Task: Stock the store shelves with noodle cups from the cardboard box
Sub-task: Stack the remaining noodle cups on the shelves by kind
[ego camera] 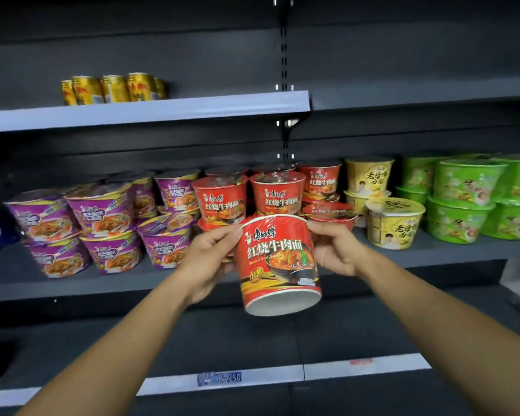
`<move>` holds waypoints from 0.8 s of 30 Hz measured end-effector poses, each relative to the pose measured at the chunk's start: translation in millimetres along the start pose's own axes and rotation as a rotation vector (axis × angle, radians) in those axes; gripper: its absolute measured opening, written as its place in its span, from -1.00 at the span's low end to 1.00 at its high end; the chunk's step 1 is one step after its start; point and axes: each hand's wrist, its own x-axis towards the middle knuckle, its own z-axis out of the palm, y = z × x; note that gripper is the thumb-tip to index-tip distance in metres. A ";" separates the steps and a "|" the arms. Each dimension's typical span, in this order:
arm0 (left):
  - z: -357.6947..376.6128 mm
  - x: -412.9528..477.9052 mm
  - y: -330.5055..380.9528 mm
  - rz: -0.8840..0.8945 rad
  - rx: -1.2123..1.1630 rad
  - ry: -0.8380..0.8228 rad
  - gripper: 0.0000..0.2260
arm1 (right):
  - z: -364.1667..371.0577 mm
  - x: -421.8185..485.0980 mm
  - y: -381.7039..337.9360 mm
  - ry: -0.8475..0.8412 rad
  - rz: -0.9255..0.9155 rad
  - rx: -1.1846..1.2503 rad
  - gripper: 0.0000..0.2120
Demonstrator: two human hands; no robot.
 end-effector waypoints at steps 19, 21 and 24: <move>72.7 95.6 47.5 0.405 0.348 -0.173 -0.84 | -21.5 -16.6 -120.8 0.218 -0.173 -0.823 -0.59; 77.5 104.6 49.1 0.450 0.399 -0.188 -0.84 | -27.1 -17.7 -125.3 0.230 -0.203 -0.863 -0.66; 83.7 118.9 50.0 0.466 0.449 -0.210 -0.88 | -39.3 -11.7 -129.3 0.238 -0.248 -0.880 -0.71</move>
